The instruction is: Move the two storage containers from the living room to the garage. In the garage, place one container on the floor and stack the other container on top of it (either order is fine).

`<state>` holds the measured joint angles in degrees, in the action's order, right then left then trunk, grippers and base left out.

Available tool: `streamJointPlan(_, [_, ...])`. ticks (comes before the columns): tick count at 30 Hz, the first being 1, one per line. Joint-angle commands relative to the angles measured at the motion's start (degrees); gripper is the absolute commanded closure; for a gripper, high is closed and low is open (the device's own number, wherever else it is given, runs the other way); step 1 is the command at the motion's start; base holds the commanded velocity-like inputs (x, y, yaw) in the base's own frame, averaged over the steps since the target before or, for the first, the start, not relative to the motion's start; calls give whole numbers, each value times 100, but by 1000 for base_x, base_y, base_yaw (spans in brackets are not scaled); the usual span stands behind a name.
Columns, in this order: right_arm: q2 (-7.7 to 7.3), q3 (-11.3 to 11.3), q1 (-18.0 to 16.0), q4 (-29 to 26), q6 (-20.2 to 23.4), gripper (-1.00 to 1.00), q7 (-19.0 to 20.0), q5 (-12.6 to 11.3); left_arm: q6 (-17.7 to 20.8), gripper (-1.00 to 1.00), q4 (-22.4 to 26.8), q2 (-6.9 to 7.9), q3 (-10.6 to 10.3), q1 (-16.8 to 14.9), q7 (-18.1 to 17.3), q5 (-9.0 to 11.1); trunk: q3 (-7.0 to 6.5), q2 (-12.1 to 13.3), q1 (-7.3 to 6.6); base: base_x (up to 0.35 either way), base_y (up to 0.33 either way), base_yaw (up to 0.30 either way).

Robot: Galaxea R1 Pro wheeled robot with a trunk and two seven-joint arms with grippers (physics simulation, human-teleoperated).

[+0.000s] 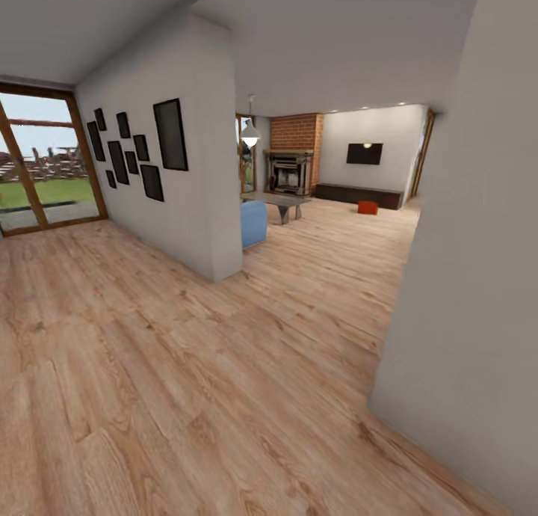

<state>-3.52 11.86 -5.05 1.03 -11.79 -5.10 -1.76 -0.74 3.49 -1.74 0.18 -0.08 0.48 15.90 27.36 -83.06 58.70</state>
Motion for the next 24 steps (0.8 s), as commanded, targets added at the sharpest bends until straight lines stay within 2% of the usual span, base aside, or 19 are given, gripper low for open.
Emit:
streamJointPlan(1, [1, 44, -5, 9, -21, -100, -17, -18, -7, -100, 3, -1, -2, -1, 5, 27, 5, -2, 3, 322, 0, 207])
streamJointPlan(24, [1, 65, -3, 5, -75, -100, 54, 1, -24, -100, 3, -1, 8, -1, 5, 27, 5, -2, 3, 322, 0, 19])
